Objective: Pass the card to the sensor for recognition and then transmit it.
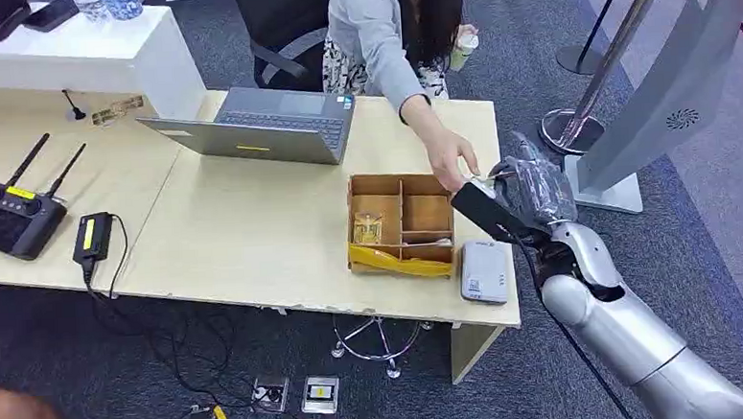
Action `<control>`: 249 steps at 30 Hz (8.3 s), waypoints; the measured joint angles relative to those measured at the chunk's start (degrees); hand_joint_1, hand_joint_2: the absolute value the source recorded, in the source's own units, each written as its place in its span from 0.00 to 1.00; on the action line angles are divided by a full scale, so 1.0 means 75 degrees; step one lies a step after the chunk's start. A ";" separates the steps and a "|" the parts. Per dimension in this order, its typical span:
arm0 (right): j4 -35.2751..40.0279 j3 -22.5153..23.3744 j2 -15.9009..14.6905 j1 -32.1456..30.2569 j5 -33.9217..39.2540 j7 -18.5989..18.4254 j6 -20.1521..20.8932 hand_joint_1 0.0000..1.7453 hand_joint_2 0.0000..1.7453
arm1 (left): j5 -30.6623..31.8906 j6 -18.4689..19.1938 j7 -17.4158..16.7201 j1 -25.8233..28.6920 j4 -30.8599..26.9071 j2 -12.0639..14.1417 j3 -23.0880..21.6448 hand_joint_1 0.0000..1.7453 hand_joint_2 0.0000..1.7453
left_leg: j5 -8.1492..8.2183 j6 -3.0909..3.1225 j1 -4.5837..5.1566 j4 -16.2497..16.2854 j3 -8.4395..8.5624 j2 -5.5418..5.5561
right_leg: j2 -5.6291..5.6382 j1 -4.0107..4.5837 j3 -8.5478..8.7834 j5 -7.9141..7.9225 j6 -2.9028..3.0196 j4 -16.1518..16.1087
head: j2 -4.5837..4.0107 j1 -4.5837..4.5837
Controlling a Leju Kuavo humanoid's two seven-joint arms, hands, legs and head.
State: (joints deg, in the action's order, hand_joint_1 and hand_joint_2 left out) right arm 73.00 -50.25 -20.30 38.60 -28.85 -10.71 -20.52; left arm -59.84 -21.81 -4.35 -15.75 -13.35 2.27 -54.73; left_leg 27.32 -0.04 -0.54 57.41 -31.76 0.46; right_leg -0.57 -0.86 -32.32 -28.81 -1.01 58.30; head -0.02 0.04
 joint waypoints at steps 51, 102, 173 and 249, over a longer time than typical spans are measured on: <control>-0.1737 -0.0003 0.0020 -0.0900 0.1189 0.0624 0.0000 1.00 1.00 | 0.0187 -0.0047 -0.0283 -0.0070 0.0000 0.0006 -0.0184 0.00 0.00 | 0.0004 -0.0005 0.0000 0.0000 -0.0007 -0.0001 | -0.0001 0.0000 -0.0005 -0.0001 0.0002 -0.0001 | 0.0000 0.0000; -0.1463 0.0058 0.0248 -0.0732 0.2789 0.1509 -0.0685 1.00 1.00 | -0.0099 -0.0017 0.0017 0.0010 0.0000 0.0038 -0.0184 0.00 0.00 | 0.0003 -0.0006 0.0000 0.0000 -0.0003 -0.0009 | 0.0010 0.0000 -0.0003 -0.0001 0.0002 0.0001 | 0.0000 0.0000; -0.0640 -0.0717 0.1763 0.0544 -0.2396 -0.0889 0.1233 0.00 0.00 | -0.0152 0.0061 -0.0259 -0.0256 0.0012 -0.0006 -0.0813 0.00 0.00 | 0.0005 -0.0009 -0.0002 0.0001 -0.0011 -0.0021 | 0.0033 0.0003 -0.0025 -0.0002 0.0004 0.0003 | 0.0000 0.0000; -0.1632 -0.0670 0.2503 -0.0930 -0.4237 -0.1358 -0.0627 0.00 1.00 | -0.0186 -0.0047 -0.0230 -0.0135 0.0012 -0.0003 -0.0813 0.00 0.00 | 0.0007 -0.0013 -0.0005 -0.0002 -0.0019 -0.0033 | 0.0036 0.0005 -0.0031 -0.0003 0.0004 0.0005 | 0.0000 0.0000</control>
State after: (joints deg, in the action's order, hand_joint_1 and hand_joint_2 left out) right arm 60.76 -55.28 -1.53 31.63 -60.63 -20.89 -25.22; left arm -61.24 -22.16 -6.08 -16.76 -13.27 2.25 -60.83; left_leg 27.37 -0.14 -0.57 57.40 -31.90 0.21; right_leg -0.30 -0.82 -32.55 -28.83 -0.98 58.33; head -0.02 0.04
